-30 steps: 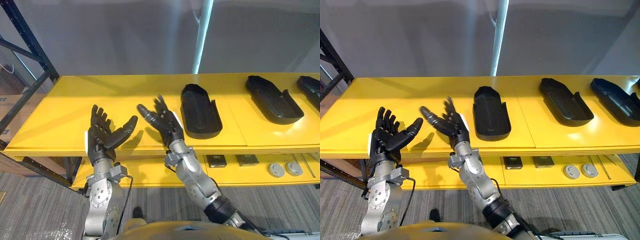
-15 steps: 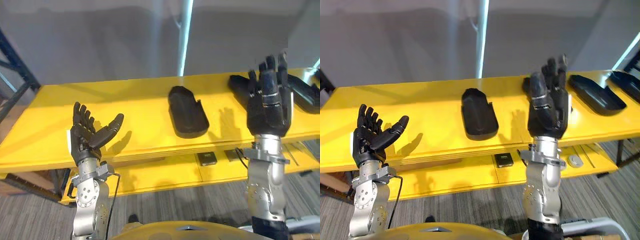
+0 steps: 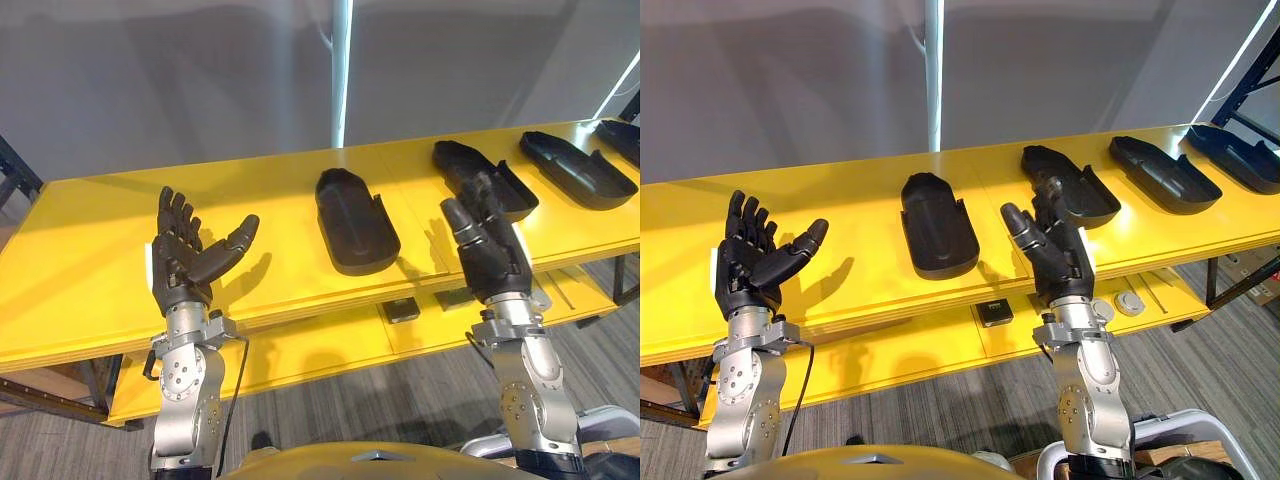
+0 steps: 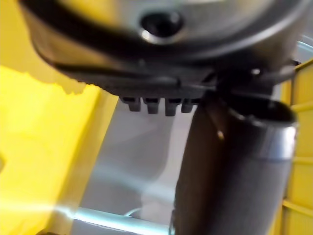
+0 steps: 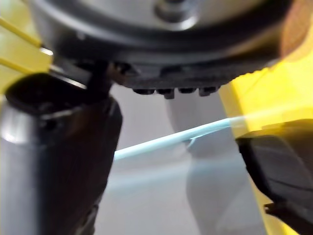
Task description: Walk over and take three plastic housings, then place them on the shelf
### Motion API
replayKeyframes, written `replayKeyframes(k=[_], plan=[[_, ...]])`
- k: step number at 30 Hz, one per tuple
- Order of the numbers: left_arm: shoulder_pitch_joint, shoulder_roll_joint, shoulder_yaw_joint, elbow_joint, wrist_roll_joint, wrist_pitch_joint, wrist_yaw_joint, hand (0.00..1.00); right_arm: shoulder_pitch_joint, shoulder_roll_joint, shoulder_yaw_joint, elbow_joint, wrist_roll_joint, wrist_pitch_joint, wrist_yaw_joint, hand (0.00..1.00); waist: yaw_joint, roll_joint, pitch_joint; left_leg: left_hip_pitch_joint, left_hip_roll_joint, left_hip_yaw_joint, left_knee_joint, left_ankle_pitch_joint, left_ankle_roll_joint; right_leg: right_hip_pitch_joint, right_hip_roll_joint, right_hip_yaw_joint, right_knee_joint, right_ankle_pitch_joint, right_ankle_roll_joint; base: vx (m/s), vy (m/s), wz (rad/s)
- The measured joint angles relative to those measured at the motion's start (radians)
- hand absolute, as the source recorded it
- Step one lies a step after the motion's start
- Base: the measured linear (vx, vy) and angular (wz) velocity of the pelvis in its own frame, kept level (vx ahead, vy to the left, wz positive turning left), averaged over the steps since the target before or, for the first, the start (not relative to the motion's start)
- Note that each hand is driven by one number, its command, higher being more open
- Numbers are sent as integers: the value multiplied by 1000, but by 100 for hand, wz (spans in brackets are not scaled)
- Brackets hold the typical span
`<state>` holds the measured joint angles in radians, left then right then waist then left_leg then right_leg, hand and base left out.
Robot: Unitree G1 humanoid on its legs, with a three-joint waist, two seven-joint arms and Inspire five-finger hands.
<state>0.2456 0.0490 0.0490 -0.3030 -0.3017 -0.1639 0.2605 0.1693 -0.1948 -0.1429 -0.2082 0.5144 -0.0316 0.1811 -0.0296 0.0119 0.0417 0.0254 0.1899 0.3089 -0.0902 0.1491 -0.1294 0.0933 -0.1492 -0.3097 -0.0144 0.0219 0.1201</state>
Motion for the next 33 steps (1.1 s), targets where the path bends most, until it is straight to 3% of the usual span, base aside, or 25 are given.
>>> replayKeyframes(k=[12,18,33], plan=[[1,7,-1,1,2,13,-2,100,-33,-5,26,207,0,32,25,100,1,-1,19,-11,-5,-20,0,8,7,0,-4,-15,6,0,0,1,-3,4],[-1,8,-2,20,4,13,-11,100,-40,-6,59,226,0,34,95,100,0,-2,20,-9,-5,-29,0,10,7,0,-4,-19,14,-3,-2,0,0,0],[-1,9,-23,57,38,14,-12,100,-56,-7,152,244,0,33,166,100,-1,-7,22,-14,-5,-38,0,12,10,2,-4,-30,15,-9,-8,3,-1,0]])
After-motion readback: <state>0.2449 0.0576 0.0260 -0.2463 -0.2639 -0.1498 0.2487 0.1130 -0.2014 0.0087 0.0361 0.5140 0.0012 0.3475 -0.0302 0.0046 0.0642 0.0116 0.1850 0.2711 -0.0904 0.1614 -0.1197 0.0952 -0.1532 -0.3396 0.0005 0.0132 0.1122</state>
